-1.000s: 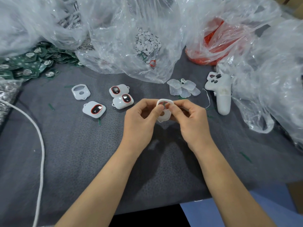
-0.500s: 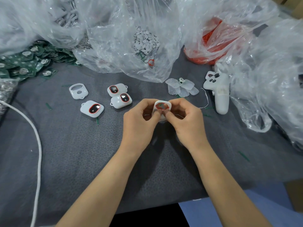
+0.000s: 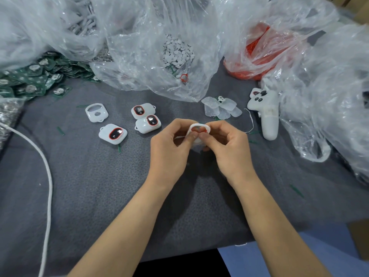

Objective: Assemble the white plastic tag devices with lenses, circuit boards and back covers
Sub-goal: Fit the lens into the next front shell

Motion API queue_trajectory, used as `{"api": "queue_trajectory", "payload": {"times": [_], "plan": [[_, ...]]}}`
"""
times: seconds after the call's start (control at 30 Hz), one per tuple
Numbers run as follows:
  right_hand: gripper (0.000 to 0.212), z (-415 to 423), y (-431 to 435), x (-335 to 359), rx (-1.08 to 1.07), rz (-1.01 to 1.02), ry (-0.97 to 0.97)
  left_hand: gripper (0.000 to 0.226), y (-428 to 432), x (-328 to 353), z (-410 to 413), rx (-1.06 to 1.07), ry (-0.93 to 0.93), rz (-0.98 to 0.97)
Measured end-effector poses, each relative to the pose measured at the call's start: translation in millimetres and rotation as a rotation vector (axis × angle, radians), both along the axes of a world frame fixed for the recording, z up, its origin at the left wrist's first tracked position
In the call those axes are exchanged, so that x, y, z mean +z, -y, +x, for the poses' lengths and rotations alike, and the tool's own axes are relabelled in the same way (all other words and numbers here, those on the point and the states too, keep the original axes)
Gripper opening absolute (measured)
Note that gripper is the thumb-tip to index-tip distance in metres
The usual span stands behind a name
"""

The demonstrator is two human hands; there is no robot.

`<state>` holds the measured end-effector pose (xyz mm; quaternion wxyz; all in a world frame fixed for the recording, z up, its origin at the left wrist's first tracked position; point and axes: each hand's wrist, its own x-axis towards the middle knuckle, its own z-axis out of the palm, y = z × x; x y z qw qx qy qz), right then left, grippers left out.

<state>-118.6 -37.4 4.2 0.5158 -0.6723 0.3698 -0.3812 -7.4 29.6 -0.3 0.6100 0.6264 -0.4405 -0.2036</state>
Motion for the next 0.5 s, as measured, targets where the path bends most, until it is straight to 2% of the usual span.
{"api": "queue_trajectory", "payload": {"times": [0.07,0.13,0.23,0.3,0.37,0.43,0.5], "plan": [[0.018,-0.9,0.4,0.3,-0.02,0.012,0.052,0.018,-0.4,0.5,-1.3,-0.01,0.1,-0.082],[0.027,-2.7,2.2,2.4,-0.018,0.106,0.202,0.021,-1.8,-1.7,-4.4,-0.058,0.189,-0.128],[0.022,-2.8,3.8,5.8,0.065,0.302,0.451,0.034,-4.4,-3.0,-8.7,-0.199,0.029,-0.121],[0.025,-2.2,3.5,6.2,0.119,0.373,0.497,0.043,-5.3,-1.7,-9.0,-0.213,-0.1,-0.091],[0.036,-3.8,5.2,6.0,0.154,0.465,0.508,0.051,-4.7,-0.6,-8.3,-0.153,-0.142,-0.066],[0.032,-5.1,5.6,7.5,0.169,0.537,0.512,0.057,-3.7,-0.4,-6.7,-0.068,-0.094,-0.079],[0.021,-3.8,4.4,8.5,0.181,0.511,0.483,0.062,-3.8,-0.8,-5.6,0.002,0.052,-0.102]]}}
